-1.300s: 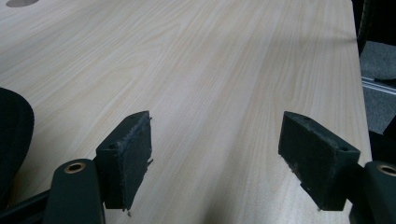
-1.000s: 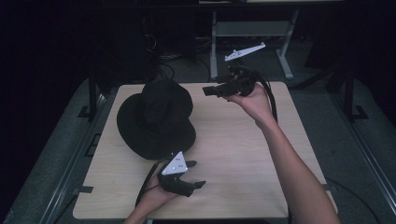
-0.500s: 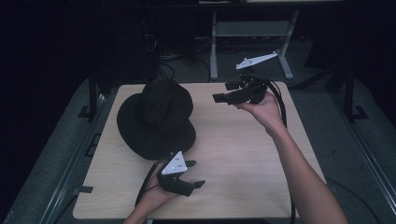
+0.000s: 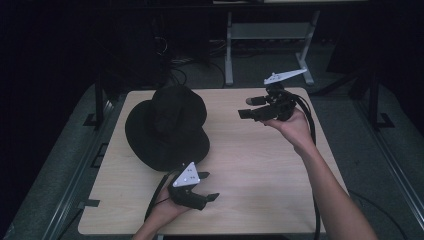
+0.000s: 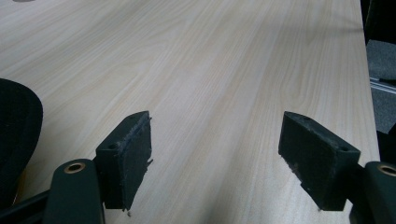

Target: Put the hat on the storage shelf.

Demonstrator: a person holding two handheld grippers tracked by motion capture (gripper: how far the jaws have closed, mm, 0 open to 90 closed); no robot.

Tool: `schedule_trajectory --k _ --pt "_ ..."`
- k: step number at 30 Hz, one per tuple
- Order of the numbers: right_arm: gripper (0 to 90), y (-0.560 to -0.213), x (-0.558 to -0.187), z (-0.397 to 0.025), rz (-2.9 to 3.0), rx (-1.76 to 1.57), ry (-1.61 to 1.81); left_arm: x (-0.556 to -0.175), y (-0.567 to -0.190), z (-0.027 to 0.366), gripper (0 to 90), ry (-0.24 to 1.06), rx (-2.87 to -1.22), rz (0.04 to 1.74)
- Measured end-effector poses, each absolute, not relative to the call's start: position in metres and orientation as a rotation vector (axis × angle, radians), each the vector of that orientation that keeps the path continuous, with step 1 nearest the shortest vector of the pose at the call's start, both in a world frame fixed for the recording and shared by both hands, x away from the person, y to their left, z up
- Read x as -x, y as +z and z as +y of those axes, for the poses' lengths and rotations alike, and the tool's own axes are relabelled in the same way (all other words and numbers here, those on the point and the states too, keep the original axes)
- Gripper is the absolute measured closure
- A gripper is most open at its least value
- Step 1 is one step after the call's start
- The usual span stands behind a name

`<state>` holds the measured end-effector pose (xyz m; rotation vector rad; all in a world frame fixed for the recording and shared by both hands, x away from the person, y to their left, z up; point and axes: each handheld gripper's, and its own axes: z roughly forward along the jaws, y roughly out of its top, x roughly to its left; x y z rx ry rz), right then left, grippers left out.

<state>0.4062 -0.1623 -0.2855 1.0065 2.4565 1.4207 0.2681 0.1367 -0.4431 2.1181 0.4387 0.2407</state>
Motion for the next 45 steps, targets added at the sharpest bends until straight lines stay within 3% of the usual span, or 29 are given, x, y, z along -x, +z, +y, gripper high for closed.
schedule_trajectory --k 45 --pt "18.4 -0.349 -0.365 -0.211 2.494 -1.096 1.419 -0.267 -0.444 0.136 24.3 0.232 -2.127 0.447"
